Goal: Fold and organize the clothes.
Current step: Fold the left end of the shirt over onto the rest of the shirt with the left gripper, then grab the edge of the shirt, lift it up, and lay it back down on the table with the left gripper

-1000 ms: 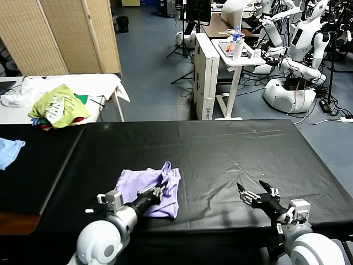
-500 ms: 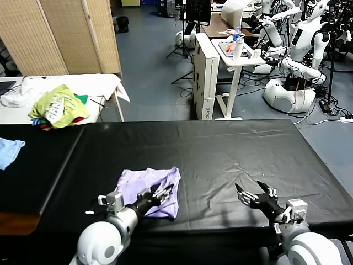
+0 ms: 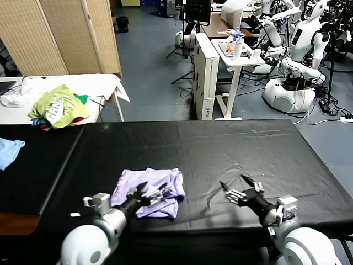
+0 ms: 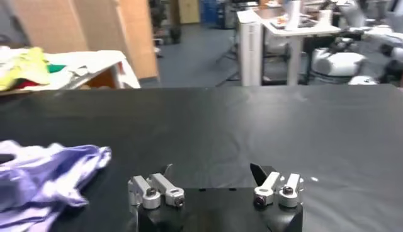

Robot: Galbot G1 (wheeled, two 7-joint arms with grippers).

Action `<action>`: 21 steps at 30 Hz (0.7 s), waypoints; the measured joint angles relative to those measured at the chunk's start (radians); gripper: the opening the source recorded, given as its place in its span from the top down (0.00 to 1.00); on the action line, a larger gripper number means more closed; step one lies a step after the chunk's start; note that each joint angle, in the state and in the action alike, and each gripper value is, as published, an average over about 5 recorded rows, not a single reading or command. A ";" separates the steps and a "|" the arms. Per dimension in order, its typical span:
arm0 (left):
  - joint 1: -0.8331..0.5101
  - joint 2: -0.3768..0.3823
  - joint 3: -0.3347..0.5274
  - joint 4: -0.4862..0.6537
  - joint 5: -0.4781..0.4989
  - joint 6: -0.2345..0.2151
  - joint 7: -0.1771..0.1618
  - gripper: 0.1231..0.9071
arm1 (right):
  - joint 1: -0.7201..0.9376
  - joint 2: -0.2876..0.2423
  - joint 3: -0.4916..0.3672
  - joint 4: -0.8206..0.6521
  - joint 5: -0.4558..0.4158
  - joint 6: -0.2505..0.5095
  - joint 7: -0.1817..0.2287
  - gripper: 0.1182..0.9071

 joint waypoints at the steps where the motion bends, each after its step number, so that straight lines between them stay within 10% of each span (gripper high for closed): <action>1: 0.004 0.010 -0.022 -0.001 0.000 -0.004 0.000 0.00 | 0.032 -0.020 -0.038 -0.005 -0.011 0.002 -0.011 0.00; 13: 0.056 0.041 -0.207 -0.004 0.013 -0.011 -0.010 0.00 | 0.500 -0.095 -0.580 -0.131 -0.210 0.034 -0.124 0.00; 21: 0.081 0.026 -0.236 -0.008 0.027 -0.010 -0.010 0.00 | 0.658 -0.068 -0.794 -0.181 -0.277 0.048 -0.137 0.00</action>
